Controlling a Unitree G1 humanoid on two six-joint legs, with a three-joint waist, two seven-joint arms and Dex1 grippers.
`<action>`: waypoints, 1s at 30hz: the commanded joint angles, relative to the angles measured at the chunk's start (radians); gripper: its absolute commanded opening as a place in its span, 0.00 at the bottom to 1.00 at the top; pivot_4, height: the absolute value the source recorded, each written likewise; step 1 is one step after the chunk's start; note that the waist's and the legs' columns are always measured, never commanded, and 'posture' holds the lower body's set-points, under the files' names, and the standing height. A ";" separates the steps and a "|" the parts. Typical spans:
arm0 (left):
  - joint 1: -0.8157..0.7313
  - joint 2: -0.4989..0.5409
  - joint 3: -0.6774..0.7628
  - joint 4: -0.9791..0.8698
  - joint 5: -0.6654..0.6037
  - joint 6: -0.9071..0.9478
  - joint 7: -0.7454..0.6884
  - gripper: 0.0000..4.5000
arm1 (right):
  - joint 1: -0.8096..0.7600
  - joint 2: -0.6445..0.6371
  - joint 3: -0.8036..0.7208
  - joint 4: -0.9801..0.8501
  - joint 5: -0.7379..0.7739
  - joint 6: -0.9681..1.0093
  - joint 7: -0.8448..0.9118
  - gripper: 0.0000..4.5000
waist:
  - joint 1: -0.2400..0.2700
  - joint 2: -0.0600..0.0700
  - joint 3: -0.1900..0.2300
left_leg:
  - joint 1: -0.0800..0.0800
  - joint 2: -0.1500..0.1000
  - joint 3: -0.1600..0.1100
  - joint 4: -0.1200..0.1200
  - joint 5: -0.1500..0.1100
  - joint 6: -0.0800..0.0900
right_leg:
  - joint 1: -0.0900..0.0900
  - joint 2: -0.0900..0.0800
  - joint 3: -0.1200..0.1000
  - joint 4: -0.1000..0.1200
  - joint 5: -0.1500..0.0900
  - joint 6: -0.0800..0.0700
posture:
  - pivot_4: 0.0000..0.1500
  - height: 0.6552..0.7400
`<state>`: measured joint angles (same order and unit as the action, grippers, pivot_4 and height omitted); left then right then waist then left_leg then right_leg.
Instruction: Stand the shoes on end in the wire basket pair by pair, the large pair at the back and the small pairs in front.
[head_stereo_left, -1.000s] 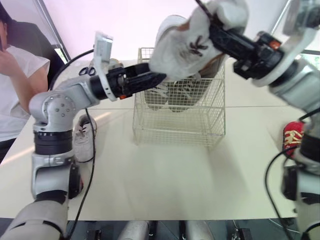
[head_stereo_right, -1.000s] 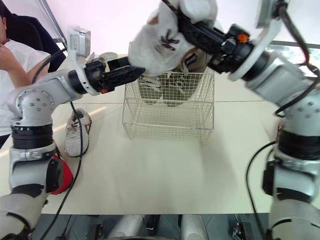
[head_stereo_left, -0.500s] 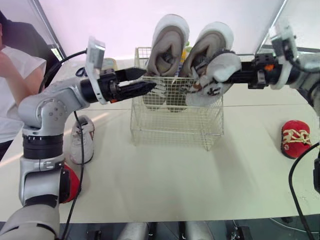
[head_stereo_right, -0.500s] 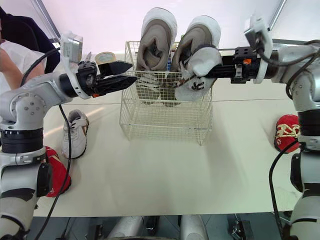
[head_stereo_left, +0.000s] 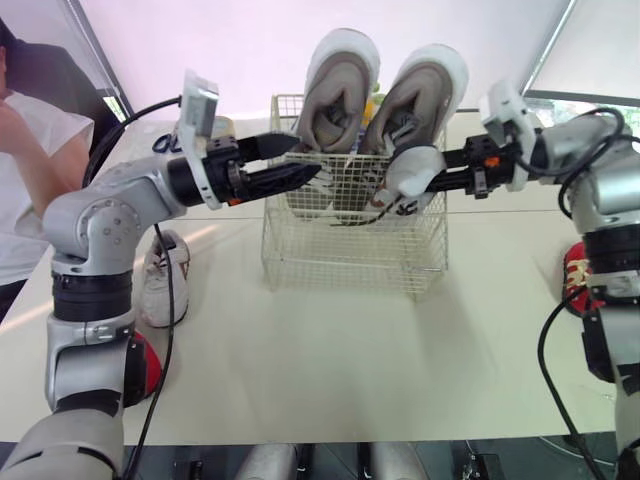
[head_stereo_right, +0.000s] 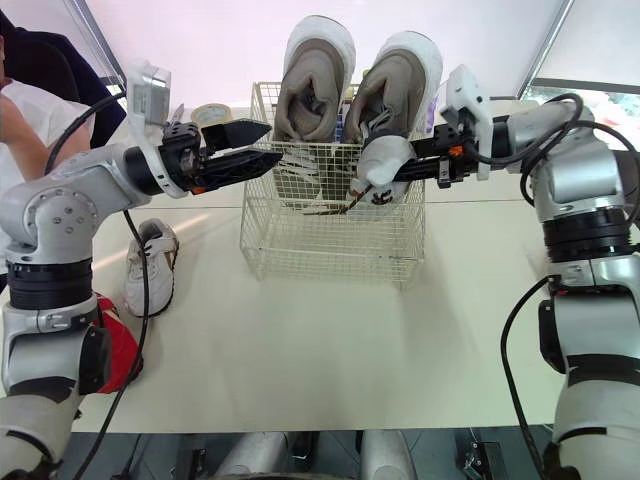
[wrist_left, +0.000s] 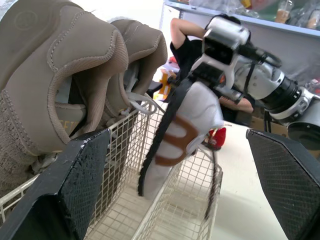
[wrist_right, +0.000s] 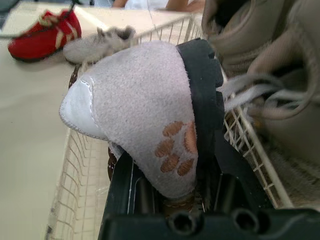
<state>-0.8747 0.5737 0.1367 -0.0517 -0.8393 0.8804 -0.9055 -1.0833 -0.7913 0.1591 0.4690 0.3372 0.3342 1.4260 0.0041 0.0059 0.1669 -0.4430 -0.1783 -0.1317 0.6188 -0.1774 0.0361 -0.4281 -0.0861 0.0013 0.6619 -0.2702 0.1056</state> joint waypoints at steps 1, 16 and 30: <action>-0.008 -0.001 0.019 -0.033 -0.013 -0.008 0.010 0.99 | -0.022 0.012 -0.013 0.025 -0.035 -0.038 0.010 0.12 | 0.000 0.000 0.000 | 0.000 0.000 0.000 0.000 0.000 0.000 | 0.000 0.000 0.000 0.000 0.000 0.000 | 1.00 1.00; 0.000 -0.006 0.007 -0.057 -0.009 -0.008 0.023 1.00 | 0.042 -0.028 -0.071 -0.129 -0.087 -0.043 -0.026 0.99 | -0.002 0.000 0.000 | 0.001 0.000 0.000 0.002 0.000 -0.001 | 0.000 0.000 0.000 0.002 0.000 0.000 | 1.00 1.00; 0.023 0.036 0.018 -0.069 -0.003 0.010 0.023 1.00 | 0.129 -0.178 -0.228 -0.436 -0.019 0.093 -0.127 0.99 | 0.006 0.000 0.000 | 0.000 0.000 0.000 0.002 -0.002 0.004 | 0.000 0.000 0.000 0.002 0.000 0.000 | 1.00 1.00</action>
<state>-0.8546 0.5819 0.1333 -0.0863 -0.8389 0.8890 -0.8828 -0.9399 -0.9382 -0.0072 0.0982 0.2796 0.4112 1.3070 0.0102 0.0059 0.1669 -0.4425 -0.1782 -0.1318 0.6210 -0.1799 0.0397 -0.4279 -0.0860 0.0014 0.6644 -0.2702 0.1054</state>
